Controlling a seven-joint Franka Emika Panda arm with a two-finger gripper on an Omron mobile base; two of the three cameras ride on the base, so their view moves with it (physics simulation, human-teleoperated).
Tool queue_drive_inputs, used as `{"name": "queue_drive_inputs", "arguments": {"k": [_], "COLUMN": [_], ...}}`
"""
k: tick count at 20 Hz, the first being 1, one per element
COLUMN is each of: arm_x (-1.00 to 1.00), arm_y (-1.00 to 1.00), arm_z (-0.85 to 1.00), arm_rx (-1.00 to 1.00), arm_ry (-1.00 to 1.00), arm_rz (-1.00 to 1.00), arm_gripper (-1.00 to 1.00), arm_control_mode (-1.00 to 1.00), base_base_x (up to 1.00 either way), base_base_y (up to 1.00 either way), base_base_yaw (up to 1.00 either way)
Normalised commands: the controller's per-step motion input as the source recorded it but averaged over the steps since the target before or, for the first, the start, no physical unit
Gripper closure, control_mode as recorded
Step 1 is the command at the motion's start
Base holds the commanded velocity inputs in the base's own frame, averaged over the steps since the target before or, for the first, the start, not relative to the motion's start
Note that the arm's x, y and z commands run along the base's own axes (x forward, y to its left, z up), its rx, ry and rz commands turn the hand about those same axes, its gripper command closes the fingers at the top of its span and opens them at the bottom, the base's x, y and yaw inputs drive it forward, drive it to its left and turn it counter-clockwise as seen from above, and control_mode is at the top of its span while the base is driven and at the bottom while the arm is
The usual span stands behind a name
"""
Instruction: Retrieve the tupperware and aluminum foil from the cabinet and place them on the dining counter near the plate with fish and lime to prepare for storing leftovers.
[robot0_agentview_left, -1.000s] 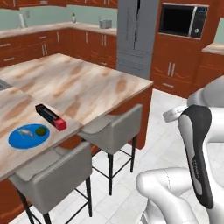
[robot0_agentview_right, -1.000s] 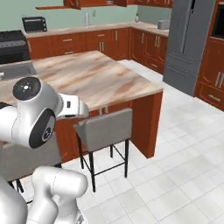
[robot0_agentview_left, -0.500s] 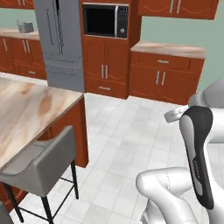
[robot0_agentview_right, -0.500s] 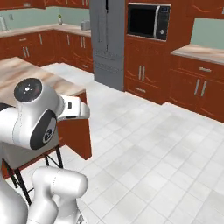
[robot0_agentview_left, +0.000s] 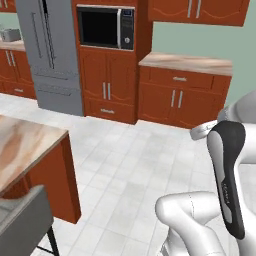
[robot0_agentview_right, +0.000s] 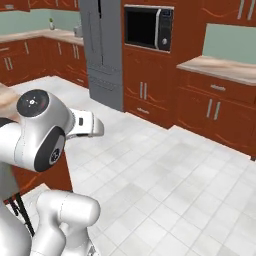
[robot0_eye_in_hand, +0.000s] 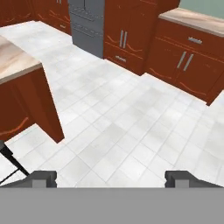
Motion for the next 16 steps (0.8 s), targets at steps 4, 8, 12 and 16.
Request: {"name": "queue_drive_inputs", "arguments": {"k": [4, 8, 12, 16], "arm_x": [0.00, 0.00, 0.00, 0.00], "arm_y": [0.00, 0.00, 0.00, 0.00], "arm_z": [0.00, 0.00, 0.00, 0.00], "arm_rx": [0.00, 0.00, 0.00, 0.00], "arm_ry": [0.00, 0.00, 0.00, 0.00], "arm_rz": [0.00, 0.00, 0.00, 0.00], "arm_gripper": [-1.00, -1.00, -1.00, -1.00], "arm_control_mode": [1.00, 1.00, 1.00, 1.00], "base_base_x": [1.00, 1.00, 1.00, 1.00], "base_base_y": [-0.39, -0.20, -0.13, -0.19], "base_base_yaw": [0.29, 0.40, 0.45, 0.44]}}
